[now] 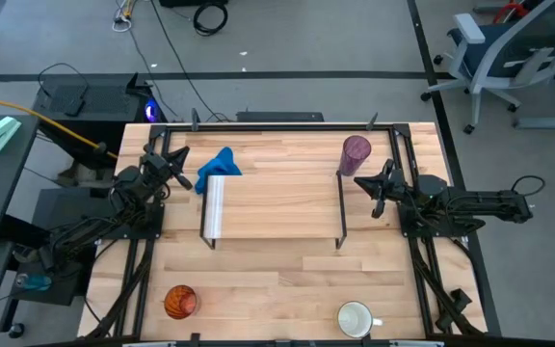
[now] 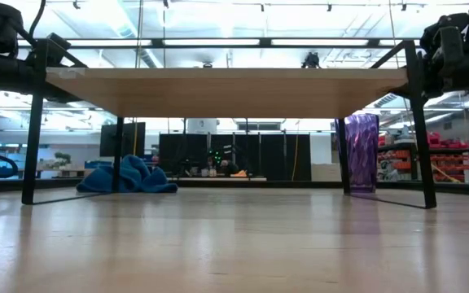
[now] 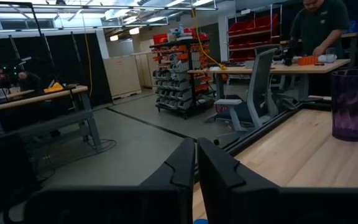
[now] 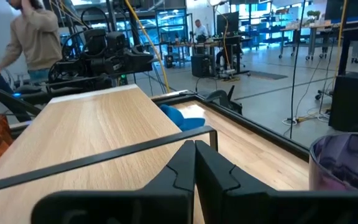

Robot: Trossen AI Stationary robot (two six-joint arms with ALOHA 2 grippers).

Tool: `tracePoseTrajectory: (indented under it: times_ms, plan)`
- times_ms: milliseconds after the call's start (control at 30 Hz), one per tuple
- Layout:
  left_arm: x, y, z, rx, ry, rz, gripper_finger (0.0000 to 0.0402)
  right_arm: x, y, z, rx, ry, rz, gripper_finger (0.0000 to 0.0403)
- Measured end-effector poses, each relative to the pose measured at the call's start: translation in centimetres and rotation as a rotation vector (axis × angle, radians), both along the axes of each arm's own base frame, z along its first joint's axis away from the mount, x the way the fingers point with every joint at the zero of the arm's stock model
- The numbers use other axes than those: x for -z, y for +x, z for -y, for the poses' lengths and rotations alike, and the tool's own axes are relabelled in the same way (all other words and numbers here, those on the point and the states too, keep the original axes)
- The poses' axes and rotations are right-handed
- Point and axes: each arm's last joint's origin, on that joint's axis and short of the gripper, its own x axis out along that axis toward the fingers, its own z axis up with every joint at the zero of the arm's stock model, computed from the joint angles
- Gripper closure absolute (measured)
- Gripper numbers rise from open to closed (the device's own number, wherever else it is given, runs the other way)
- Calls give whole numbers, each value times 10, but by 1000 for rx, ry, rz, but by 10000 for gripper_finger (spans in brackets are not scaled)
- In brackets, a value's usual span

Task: Stack small to large cups/mugs on shelf
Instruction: Put the violet cup on the shelf

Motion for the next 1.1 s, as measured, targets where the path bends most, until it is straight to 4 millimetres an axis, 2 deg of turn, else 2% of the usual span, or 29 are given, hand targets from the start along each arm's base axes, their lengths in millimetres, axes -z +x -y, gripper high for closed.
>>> tracePoseTrajectory:
  times_ms: [167, 400, 733, 1100]
  plan:
    - [0, 0, 0, 0, 0, 1, 373, -3, 0, 0, 0, -3, 29, 388]
    - [0, 0, 0, 0, 1, 3, 365, -15, -1, 0, 0, -9, 156, 388]
    - [-1, 0, 0, 1, 5, 17, 378, -25, -3, 0, 2, -29, 256, 388]
    - [-1, 0, 0, 14, -96, 133, 368, -40, -9, -1, 10, -67, 419, 388]
